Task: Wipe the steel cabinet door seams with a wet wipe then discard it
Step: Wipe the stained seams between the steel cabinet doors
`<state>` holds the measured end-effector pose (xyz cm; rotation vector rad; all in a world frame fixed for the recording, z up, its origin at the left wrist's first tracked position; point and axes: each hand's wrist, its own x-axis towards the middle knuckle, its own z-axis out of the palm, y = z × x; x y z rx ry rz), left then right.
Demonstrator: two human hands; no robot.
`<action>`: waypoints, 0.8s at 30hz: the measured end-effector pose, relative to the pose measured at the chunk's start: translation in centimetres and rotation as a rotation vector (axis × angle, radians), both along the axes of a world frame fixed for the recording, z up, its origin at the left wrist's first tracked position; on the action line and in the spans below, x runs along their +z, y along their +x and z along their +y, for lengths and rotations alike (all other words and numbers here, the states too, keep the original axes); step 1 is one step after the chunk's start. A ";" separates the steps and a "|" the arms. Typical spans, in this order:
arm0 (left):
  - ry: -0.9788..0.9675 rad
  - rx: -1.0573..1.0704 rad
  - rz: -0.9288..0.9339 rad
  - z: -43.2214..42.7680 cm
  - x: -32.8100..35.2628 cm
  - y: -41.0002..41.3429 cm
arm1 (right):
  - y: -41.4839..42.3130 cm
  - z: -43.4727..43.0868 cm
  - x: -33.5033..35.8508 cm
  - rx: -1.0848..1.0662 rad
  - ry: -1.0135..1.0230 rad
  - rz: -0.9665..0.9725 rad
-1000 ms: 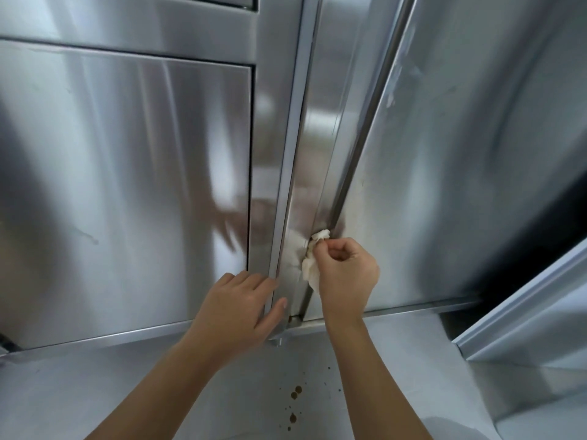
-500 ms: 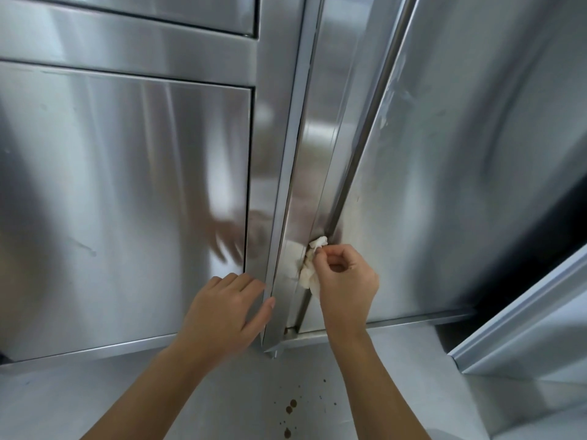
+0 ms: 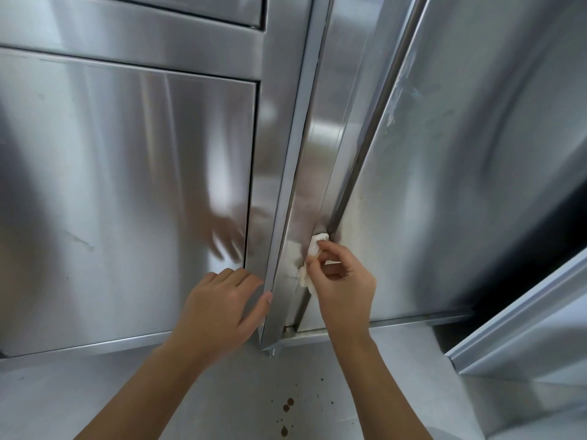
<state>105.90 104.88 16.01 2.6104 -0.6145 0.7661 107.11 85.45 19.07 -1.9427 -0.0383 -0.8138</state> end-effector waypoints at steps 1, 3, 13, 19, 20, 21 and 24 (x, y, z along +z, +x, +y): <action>-0.004 -0.001 -0.003 0.0 0.0 0.0 | 0.0 -0.1 0.0 -0.010 -0.031 0.000; -0.001 -0.003 -0.011 0.1 0.0 -0.1 | 0.2 -0.2 0.2 -0.050 -0.079 -0.027; -0.017 -0.017 -0.097 -0.2 0.4 0.2 | 1.0 -0.2 7.7 -0.096 -0.034 -0.228; -0.025 -0.025 -0.106 -0.1 0.9 0.5 | 1.7 -0.9 13.3 -0.101 -0.080 -0.273; -0.029 -0.027 -0.102 -0.1 1.0 0.4 | 1.7 -0.9 13.4 -0.093 -0.090 -0.275; -0.033 -0.029 -0.097 0.0 1.1 0.3 | 1.6 -0.9 13.3 -0.089 -0.102 -0.272; -0.036 -0.033 -0.101 0.1 1.2 0.2 | 1.4 -0.8 12.2 -0.102 -0.128 -0.255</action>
